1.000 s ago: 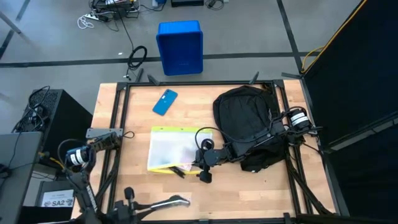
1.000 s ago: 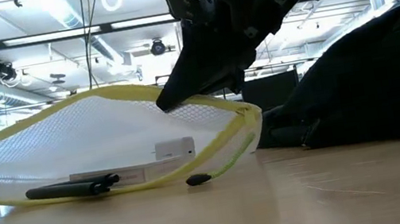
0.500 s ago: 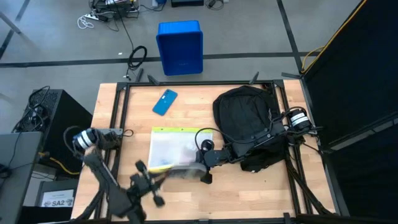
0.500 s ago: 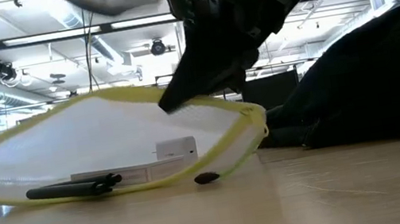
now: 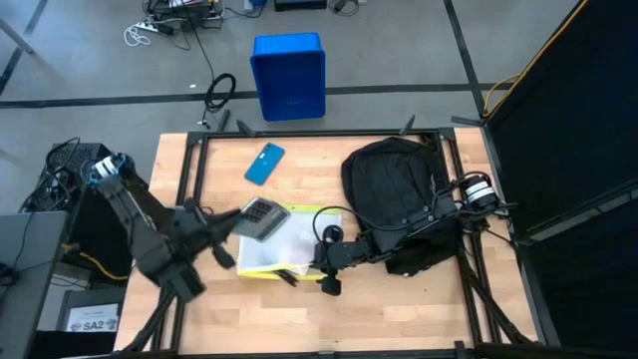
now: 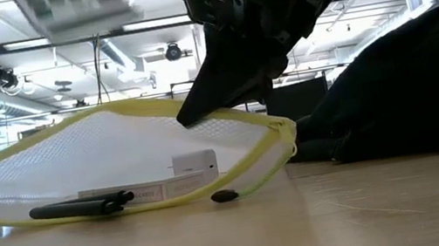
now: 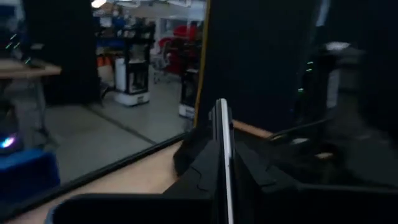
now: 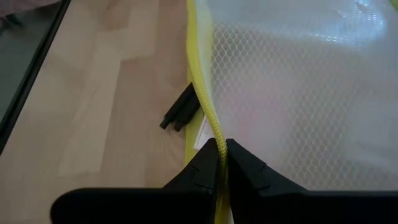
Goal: Unpack backpack
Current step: Remove the gray calculator from the white zip bag
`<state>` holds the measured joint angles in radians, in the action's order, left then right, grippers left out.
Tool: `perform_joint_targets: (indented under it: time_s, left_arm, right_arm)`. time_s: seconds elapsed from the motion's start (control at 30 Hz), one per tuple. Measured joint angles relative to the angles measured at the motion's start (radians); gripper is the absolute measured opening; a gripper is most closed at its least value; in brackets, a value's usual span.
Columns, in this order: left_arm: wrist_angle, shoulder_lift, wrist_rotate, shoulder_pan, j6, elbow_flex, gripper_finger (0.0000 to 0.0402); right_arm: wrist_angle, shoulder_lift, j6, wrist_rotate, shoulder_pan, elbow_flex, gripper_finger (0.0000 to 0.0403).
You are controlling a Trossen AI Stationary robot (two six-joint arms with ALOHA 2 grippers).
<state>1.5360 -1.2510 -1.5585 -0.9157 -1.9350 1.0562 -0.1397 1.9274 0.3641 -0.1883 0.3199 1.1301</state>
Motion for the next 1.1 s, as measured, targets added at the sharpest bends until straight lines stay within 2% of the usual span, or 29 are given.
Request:
perform_joint_targets:
  time_s: [0.27,0.5,0.63,0.8,1.1]
  left_arm:
    - [-0.241,0.154,0.009,0.074,-0.032,-0.278,0.0000]
    - [-0.361,0.160,0.016,0.208,-0.036,-0.403,0.0000]
    - [-0.414,0.158,0.022,0.242,-0.031,-0.426,0.0000]
    - [-0.474,0.137,0.064,0.217,-0.004,-0.425,0.0000]
    - [-0.803,0.113,0.110,0.141,0.220,-0.425,0.0000]
  right_arm:
    - [-0.021,0.001,0.000,0.000,0.000,0.000,0.0000]
    - [-0.034,0.001,0.000,0.000,-0.006,0.000,0.0000]
    - [-0.036,0.001,0.000,0.000,-0.009,0.000,0.0000]
    - [-0.037,0.001,-0.007,0.003,-0.009,0.000,0.0000]
    - [-0.042,0.001,-0.008,0.007,-0.008,0.000,0.0000]
